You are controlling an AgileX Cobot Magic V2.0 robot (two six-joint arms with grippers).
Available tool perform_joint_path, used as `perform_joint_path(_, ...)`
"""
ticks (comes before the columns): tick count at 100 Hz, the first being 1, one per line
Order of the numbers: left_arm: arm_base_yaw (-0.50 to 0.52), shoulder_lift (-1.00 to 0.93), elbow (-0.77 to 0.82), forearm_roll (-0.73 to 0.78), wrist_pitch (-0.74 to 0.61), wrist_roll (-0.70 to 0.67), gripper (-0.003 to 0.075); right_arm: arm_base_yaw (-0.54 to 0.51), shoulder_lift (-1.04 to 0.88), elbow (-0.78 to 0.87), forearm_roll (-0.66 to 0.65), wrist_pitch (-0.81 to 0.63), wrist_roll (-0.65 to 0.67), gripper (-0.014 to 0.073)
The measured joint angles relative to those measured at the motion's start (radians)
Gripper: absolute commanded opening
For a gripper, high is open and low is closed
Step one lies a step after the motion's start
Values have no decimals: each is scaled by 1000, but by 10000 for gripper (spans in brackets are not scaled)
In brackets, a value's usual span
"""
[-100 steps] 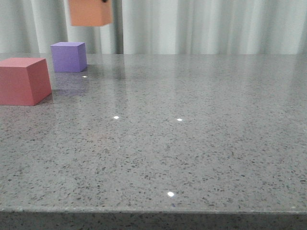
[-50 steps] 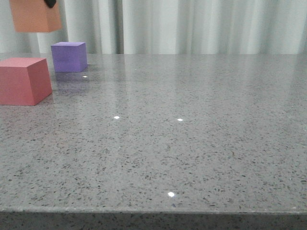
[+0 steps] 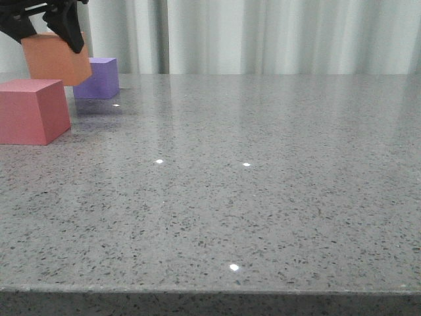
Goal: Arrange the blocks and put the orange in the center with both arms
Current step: 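Lift the orange cube and carry it toward the purple cube, then lower the orange cube between the red and purple cubes, release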
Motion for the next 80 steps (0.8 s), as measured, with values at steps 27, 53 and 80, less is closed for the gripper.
perform_joint_path(27, 0, 0, 41, 0, -52, 1, 312, 0, 0, 0, 0, 0, 0, -67)
perform_joint_path(53, 0, 39, 41, -2, -66, 1, 312, 0, 0, 0, 0, 0, 0, -67)
perform_joint_path(80, 0, 78, 43, -2, -71, 2, 525, 0, 0, 0, 0, 0, 0, -67)
